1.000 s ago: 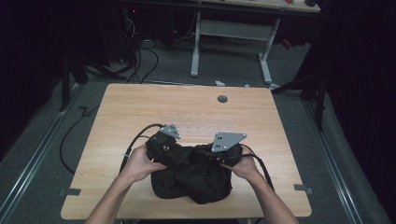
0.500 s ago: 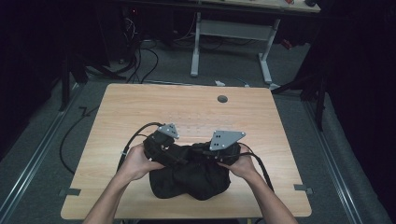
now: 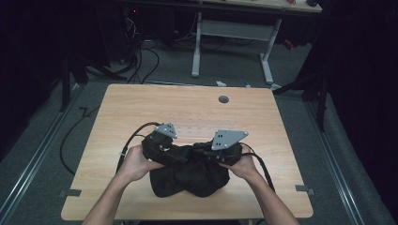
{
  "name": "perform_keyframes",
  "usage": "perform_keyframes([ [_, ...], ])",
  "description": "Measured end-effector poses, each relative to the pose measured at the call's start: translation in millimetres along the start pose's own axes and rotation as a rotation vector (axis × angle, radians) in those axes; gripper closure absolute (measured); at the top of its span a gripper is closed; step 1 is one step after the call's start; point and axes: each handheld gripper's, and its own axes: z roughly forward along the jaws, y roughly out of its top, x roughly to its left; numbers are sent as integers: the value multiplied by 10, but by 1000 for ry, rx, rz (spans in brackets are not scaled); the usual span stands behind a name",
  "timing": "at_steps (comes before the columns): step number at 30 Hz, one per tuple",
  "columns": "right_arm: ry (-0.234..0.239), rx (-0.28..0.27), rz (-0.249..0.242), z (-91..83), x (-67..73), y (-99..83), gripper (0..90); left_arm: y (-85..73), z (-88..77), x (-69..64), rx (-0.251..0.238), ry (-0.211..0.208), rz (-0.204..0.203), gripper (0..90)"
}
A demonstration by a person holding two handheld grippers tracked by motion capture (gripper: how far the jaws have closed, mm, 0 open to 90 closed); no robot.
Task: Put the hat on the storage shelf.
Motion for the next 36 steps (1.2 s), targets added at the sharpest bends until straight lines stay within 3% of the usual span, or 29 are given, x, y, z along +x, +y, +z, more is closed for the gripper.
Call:
perform_keyframes([
  [16,-2,-26,31,-33,9,39,744,-4,-113,21,-63,-29,-20,624],
  [19,-11,-35,39,-37,17,49,696,-3,-154,27,-77,-53,-34,664],
  [22,-37,-28,37,-41,41,60,642,-6,-174,13,-95,-29,-20,710],
  [30,-54,-39,36,-54,82,60,538,-37,-234,18,-119,-35,-29,716],
  [36,-79,-57,80,-115,71,-9,450,-48,-289,42,-138,-27,-33,718],
])
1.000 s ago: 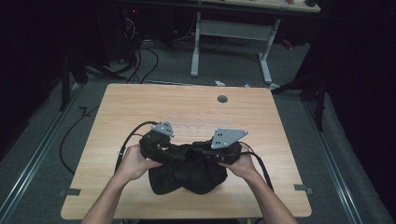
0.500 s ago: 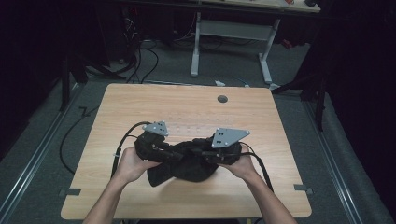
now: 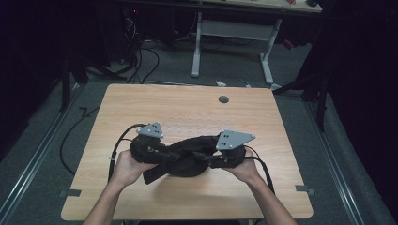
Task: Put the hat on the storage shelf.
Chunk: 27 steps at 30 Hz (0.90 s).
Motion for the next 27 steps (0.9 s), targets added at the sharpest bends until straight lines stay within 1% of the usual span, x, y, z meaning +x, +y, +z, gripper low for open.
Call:
perform_keyframes([
  [3,-33,-2,18,-45,-6,-26,405,12,-37,6,-21,-1,-6,719],
  [6,-63,-15,53,-93,-29,-87,380,36,-92,3,-46,-9,-13,720],
  [11,-94,-17,152,-152,-100,-260,350,62,-152,11,-75,-11,-22,720],
  [15,-111,-20,220,-186,-143,-373,343,70,-181,-2,-98,-20,-31,720],
  [19,-109,-2,282,-154,-169,-504,339,81,-201,-9,-114,-25,-35,720],
  [21,-103,17,305,-117,-169,-560,337,83,-205,-11,-119,-29,-37,721],
  [23,-96,19,325,-78,-169,-611,346,82,-204,-16,-122,-37,-43,720],
  [25,-82,24,351,-31,-171,-660,362,76,-202,-19,-125,-46,-46,720],
  [27,-72,23,365,15,-170,-698,411,70,-197,-19,-129,-55,-52,720],
])
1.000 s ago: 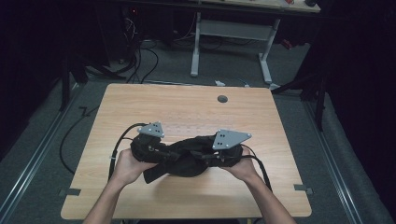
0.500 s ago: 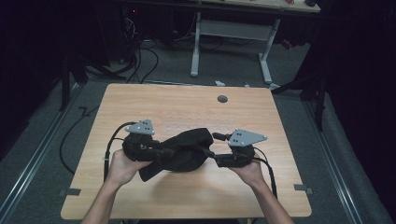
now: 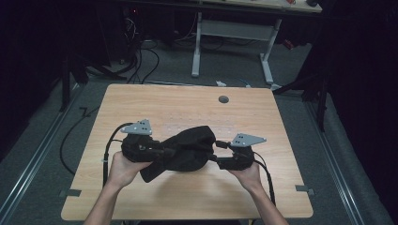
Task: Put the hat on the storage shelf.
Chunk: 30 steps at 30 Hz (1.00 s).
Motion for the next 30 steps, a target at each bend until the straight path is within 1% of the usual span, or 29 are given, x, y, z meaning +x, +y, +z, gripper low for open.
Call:
perform_keyframes([
  [1,8,-5,6,19,-4,-16,446,-4,2,0,-1,-4,-4,720],
  [3,11,-13,7,47,-5,-45,560,-16,12,-3,2,-3,-3,720],
  [5,31,-23,3,61,-4,-61,678,-25,22,3,6,-7,-4,719],
  [7,33,-32,-11,55,12,-61,744,-29,23,10,6,-11,-8,718],
  [10,22,-49,-48,11,42,-39,770,-35,9,21,7,-11,-4,713],
  [14,-13,-50,-106,-76,86,17,781,-53,4,22,30,-3,6,699],
  [15,-17,-51,-115,-94,95,35,781,-55,5,23,34,4,9,693],
  [18,-37,-40,-166,-140,122,97,784,-64,22,28,52,42,29,663],
  [20,-44,-25,-196,-162,139,140,786,-76,47,27,69,81,54,635],
  [22,-50,-7,-225,-176,169,185,787,-90,75,26,89,102,78,603],
  [24,-51,12,-264,-180,210,238,789,-102,107,12,102,124,97,577],
  [25,-56,23,-288,-178,233,265,789,-104,118,7,110,130,103,567],
  [27,-60,36,-313,-183,260,310,790,-97,116,2,108,135,107,566],
  [28,-59,36,-313,-190,259,326,790,-94,112,0,106,133,104,570],
  [30,-56,45,-322,-199,262,356,789,-95,116,-8,120,137,106,573],
])
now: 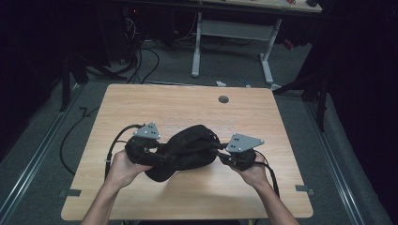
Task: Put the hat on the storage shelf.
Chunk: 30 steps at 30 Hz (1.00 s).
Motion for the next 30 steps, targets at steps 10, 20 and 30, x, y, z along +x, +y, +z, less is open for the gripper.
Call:
perform_keyframes([
  [10,-10,14,-23,-30,-66,110,778,-33,-7,-75,58,-27,6,656],
  [20,19,-17,64,10,-121,87,545,-55,-108,-46,2,-41,-8,690],
  [30,-21,-33,184,-202,-198,-154,415,44,-306,81,-131,-36,-67,688],
])
